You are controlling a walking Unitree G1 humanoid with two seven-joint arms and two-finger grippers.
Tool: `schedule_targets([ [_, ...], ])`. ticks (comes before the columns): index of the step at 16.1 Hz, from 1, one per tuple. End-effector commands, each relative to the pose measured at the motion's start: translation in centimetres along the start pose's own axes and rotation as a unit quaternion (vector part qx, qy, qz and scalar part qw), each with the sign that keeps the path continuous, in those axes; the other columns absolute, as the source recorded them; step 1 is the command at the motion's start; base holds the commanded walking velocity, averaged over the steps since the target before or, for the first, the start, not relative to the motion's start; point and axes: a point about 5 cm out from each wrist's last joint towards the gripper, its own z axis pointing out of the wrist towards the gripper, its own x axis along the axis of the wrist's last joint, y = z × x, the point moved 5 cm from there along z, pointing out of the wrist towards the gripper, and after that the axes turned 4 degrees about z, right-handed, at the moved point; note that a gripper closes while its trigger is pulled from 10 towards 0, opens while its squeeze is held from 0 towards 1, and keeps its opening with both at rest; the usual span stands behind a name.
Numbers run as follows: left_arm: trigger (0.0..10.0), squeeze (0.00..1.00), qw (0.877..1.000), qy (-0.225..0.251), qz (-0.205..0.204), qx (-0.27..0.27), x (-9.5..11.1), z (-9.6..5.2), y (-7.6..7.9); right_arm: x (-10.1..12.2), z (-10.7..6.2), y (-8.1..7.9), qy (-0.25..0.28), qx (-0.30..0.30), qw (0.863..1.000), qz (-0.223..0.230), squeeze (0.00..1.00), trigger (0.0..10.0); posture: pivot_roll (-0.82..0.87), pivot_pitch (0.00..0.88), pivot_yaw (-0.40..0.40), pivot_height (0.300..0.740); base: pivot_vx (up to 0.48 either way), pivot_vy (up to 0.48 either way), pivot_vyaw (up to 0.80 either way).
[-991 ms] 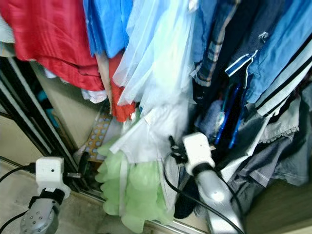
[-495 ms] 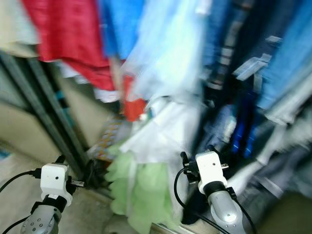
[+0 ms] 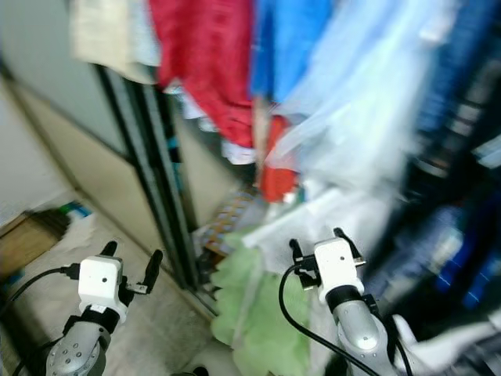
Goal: Clean up the room
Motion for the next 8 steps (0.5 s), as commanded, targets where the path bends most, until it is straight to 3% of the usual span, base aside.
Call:
schedule_targets([
  [1,10.0,0.00,1.000,0.003,0.006,0.007,0.1,0.4,-0.2,0.2,0.4,-0.2,0.005,0.000,1.000,-0.003,0.00,10.0,0.04,0.000,-0.014,0.740,0.000,0.000,0.80],
  [4,10.0,0.00,0.999,0.014,0.023,0.024,0.6,1.0,-0.7,0.4,1.0,0.1,0.009,-0.001,1.000,-0.002,0.00,10.0,0.04,0.000,-0.007,0.740,0.000,0.000,0.80],
  [6,10.0,0.00,0.999,0.021,0.035,0.023,1.1,1.1,-0.9,0.3,0.7,0.3,0.004,0.001,1.000,-0.010,0.00,10.0,0.04,0.050,-0.016,0.740,0.000,0.000,0.80],
  [8,10.0,0.00,0.999,0.011,0.026,0.027,0.9,0.6,-1.2,0.2,0.1,0.1,0.000,0.007,1.000,-0.013,0.00,10.0,0.05,0.093,-0.005,0.740,0.000,0.000,0.32],
])
